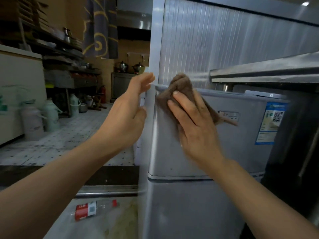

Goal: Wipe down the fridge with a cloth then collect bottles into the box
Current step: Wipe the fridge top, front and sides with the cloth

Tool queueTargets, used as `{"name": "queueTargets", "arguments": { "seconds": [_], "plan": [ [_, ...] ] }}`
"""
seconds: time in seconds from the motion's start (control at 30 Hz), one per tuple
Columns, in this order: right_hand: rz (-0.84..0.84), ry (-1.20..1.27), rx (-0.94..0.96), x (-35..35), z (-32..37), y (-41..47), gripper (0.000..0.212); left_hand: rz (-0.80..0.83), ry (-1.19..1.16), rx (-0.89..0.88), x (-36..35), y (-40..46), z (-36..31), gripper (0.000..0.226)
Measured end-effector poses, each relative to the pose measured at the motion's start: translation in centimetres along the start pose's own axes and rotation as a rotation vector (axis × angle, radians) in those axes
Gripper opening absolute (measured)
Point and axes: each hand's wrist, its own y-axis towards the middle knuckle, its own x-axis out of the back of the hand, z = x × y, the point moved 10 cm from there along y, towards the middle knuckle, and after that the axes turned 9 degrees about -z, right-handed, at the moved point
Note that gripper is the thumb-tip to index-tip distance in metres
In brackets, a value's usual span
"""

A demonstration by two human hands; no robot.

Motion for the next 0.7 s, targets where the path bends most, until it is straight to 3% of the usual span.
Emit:
{"name": "queueTargets", "arguments": {
  "seconds": [0.17, 0.33, 0.4, 0.5, 0.57, 0.63, 0.7],
  "plan": [
    [-0.020, 0.022, 0.091, -1.0, 1.8, 1.8, 0.042, -0.055, 0.076, 0.035, 1.0, -1.4, 1.6, 0.063],
    [-0.012, 0.035, 0.258, -3.0, 4.0, -3.3, 0.038, -0.064, 0.119, 0.072, 1.8, -2.9, 2.9, 0.054],
    [0.071, 0.063, 0.240, -4.4, 4.6, -6.6, 0.053, -0.060, 0.157, 0.078, 1.9, -3.5, 3.1, 0.051],
    [0.336, 0.076, 0.303, -6.3, 6.2, -10.7, 0.078, -0.035, 0.199, 0.055, 1.5, -4.4, 2.5, 0.050],
    [0.431, 0.081, 0.414, -5.9, 6.5, -11.6, 0.079, -0.009, 0.213, 0.033, 0.8, -4.8, 2.0, 0.051],
    [0.376, 0.035, 0.498, -4.5, 5.6, -10.4, 0.069, 0.000, 0.207, 0.029, 0.4, -4.9, 1.7, 0.051],
    [0.219, -0.018, 0.427, -2.3, 3.2, -7.3, 0.060, 0.010, 0.208, 0.012, -0.3, -5.0, 1.4, 0.052]
  ]
}}
